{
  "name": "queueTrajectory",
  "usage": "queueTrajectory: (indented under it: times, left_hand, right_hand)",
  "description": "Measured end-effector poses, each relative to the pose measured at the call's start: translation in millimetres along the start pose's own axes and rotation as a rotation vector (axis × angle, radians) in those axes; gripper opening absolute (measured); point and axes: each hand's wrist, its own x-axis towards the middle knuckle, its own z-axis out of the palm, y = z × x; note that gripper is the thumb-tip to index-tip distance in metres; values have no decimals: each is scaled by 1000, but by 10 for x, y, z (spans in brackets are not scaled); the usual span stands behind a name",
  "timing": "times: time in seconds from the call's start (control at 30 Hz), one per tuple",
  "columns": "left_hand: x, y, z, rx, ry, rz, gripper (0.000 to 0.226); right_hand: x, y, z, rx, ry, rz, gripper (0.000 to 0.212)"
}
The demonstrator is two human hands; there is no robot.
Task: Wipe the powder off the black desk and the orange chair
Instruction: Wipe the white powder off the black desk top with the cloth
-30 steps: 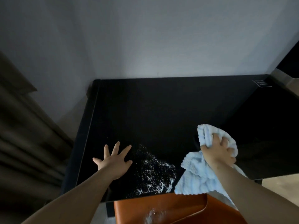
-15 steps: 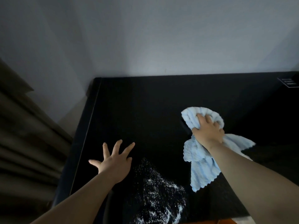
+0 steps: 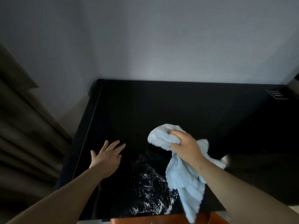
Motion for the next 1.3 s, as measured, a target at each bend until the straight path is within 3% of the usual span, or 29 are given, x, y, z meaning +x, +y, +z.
queueTrajectory:
  times: [0.1, 0.2, 0.43, 0.53, 0.67, 0.77, 1.3]
  left_hand:
    - [-173, -56, -22, -126, 4, 15, 47]
    - [-342, -64, -64, -361, 53, -61, 46]
    - [-704, -185, -59, -600, 290, -289, 51]
    - [-825, -258, 11, -657, 336, -368, 51]
    - [-906, -139, 142, -599, 351, -316, 46]
    - [-920, -15, 229, -522, 377, -253, 44]
    - [-656, 730, 497, -301, 223, -69, 48]
  right_hand:
    - [-145, -220, -55, 26, 225, 97, 32]
    - [-328, -628, 97, 1, 270, 60, 32]
    - [-846, -1333, 893, -345, 90, 24, 48]
    - [-1100, -1305, 1319, -449, -87, 35, 61]
    - [-1277, -1085, 1533, -695, -164, -94, 71]
    - [-1164, -829, 1438, -672, -204, -114, 68]
    - [-993, 638, -218, -884, -28, 405, 71]
